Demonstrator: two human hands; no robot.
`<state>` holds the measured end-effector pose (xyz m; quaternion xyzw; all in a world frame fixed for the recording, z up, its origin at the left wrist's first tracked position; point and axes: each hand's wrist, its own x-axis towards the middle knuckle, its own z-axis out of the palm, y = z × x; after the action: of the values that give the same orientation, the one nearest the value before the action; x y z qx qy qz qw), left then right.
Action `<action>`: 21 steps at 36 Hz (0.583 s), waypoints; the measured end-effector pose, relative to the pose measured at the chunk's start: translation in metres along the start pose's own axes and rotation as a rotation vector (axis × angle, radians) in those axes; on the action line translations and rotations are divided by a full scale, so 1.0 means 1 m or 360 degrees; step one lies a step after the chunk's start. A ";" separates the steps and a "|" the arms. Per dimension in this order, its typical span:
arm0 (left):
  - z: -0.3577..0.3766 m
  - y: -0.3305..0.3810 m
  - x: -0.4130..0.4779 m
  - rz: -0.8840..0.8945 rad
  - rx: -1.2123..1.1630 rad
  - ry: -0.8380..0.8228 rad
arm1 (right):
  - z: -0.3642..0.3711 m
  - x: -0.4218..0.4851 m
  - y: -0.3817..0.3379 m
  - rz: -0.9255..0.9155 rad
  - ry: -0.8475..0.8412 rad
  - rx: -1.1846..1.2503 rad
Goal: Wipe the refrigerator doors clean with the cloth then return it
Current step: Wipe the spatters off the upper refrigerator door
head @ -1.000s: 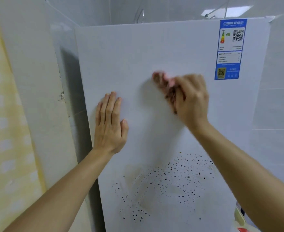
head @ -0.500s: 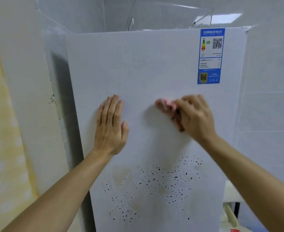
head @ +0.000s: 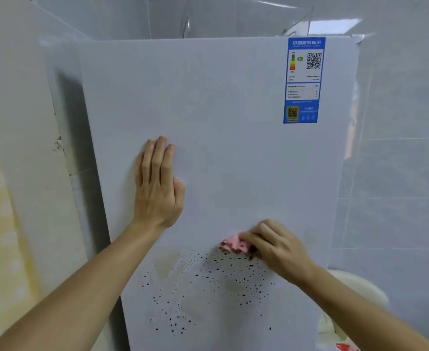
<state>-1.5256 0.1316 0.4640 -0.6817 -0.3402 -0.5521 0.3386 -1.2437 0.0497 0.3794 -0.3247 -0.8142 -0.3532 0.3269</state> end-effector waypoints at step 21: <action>0.015 0.024 0.007 0.0074 0.0105 0.0000 | -0.030 0.053 0.037 0.0417 0.0645 -0.0050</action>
<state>-1.4968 0.1315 0.4669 -0.6779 -0.3424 -0.5326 0.3737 -1.2366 0.0616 0.4494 -0.3552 -0.6772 -0.3783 0.5216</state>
